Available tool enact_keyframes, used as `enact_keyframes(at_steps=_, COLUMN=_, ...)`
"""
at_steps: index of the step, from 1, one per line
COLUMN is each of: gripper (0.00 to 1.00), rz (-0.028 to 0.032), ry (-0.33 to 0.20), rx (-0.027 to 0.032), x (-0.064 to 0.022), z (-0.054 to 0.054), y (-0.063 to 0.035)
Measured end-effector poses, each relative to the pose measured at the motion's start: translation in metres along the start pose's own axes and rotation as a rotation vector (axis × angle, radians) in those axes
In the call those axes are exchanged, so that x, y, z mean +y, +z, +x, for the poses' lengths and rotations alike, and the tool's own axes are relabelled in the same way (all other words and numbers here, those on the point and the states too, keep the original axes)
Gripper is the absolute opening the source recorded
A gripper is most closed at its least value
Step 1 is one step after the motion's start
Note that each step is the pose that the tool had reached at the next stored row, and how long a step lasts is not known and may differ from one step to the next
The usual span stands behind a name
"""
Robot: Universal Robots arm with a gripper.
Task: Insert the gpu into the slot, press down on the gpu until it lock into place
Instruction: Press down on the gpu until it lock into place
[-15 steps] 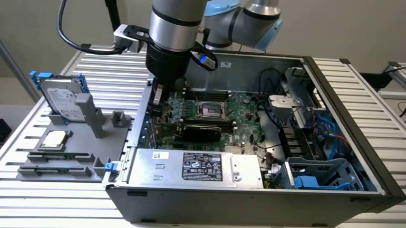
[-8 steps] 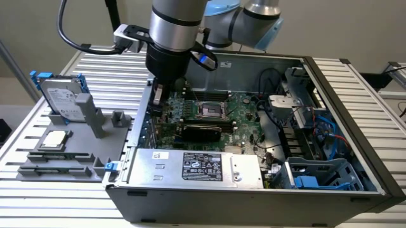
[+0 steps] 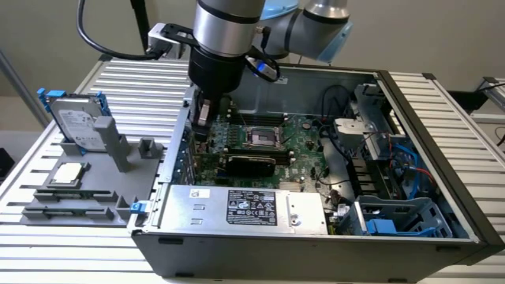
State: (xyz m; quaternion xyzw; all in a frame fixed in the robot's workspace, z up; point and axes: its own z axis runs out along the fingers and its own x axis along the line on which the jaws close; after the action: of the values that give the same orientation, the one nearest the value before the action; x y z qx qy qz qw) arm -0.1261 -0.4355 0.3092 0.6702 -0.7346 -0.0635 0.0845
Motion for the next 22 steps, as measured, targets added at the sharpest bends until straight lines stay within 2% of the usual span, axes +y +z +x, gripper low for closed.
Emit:
enact_keyframes(at_steps=1, gripper=0.13, rz=0.0069, ry=0.000, rx=0.0005, x=-0.0007, z=0.000, y=-0.0002)
enact_keyframes(at_steps=2, gripper=0.13, rz=0.0167, ry=0.001, rx=0.0007, x=-0.0014, z=0.000, y=-0.0004)
enact_keyframes(at_steps=3, gripper=0.13, rz=0.0294, ry=0.001, rx=0.0001, x=-0.0019, z=0.000, y=-0.0005)
enact_keyframes(at_steps=4, gripper=0.13, rz=0.0436, ry=0.001, rx=-0.0008, x=-0.0024, z=0.000, y=-0.0006)
enact_keyframes(at_steps=10, gripper=0.13, rz=0.1398, ry=-0.001, rx=-0.0089, x=-0.0044, z=0.001, y=-0.0009)
enact_keyframes(at_steps=11, gripper=0.13, rz=0.1537, ry=-0.002, rx=-0.0101, x=-0.0048, z=0.001, y=-0.0010)
enact_keyframes(at_steps=12, gripper=0.13, rz=0.1638, ry=-0.002, rx=-0.0108, x=-0.0054, z=0.001, y=-0.0012)
enact_keyframes(at_steps=13, gripper=0.13, rz=0.1699, ry=-0.003, rx=-0.0111, x=-0.0065, z=0.002, y=-0.0018)
enact_keyframes(at_steps=15, gripper=0.13, rz=0.1741, ry=-0.005, rx=-0.0113, x=-0.0092, z=0.002, y=-0.0044)
enact_keyframes(at_steps=22, gripper=0.13, rz=0.1750, ry=-0.009, rx=-0.0160, x=-0.0246, z=0.006, y=-0.0197)
